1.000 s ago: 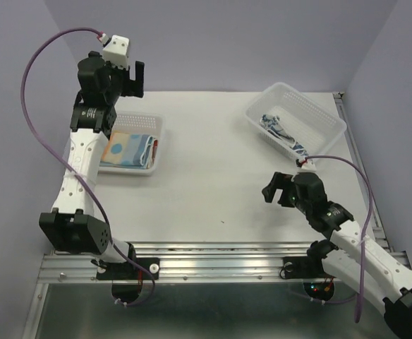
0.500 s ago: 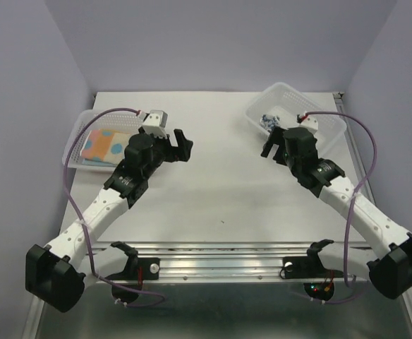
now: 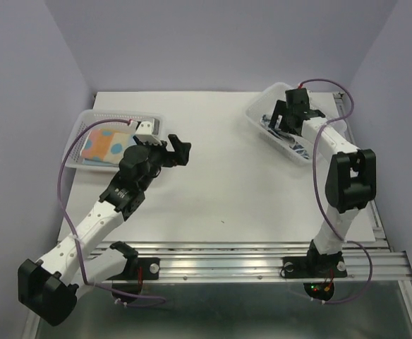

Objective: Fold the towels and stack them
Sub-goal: Grab crumpled towel, then move the towel to the center of the board, then flatten out the crumpled towel

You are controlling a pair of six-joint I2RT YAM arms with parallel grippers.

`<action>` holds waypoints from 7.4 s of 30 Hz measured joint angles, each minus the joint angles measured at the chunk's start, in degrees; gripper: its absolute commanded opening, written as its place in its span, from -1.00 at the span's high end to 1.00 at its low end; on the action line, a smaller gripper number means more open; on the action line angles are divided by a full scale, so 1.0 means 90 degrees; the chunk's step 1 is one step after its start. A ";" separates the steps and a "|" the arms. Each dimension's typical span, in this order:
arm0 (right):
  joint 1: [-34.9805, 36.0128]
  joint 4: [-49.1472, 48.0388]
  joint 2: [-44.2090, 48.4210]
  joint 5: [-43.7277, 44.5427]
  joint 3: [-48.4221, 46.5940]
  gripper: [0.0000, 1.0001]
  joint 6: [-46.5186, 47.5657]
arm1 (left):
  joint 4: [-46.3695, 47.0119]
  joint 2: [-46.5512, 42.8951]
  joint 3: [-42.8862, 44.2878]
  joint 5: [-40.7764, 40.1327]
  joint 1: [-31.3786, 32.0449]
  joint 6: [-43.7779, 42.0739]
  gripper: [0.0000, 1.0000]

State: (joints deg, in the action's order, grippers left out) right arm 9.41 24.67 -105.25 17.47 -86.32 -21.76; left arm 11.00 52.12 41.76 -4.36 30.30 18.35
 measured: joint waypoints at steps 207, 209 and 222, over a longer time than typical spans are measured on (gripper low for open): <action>0.3215 -0.2004 0.6909 -0.1460 0.4544 0.99 -0.0772 | -0.1044 -0.0738 0.0670 0.0318 0.2217 0.2135 1.00; 0.3213 -0.1982 0.6897 -0.1520 0.3747 0.99 -0.0517 | -0.1100 -0.0765 0.1047 0.0369 0.2217 0.2157 1.00; 0.3215 -0.1715 0.6356 -0.2385 0.0818 0.99 0.0240 | -0.1586 -0.0920 0.3177 0.0058 0.2220 0.2181 1.00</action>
State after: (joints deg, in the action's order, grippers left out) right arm 38.35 9.23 -48.05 -3.99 -78.96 -19.59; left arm -3.27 43.83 70.35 -3.84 50.28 37.98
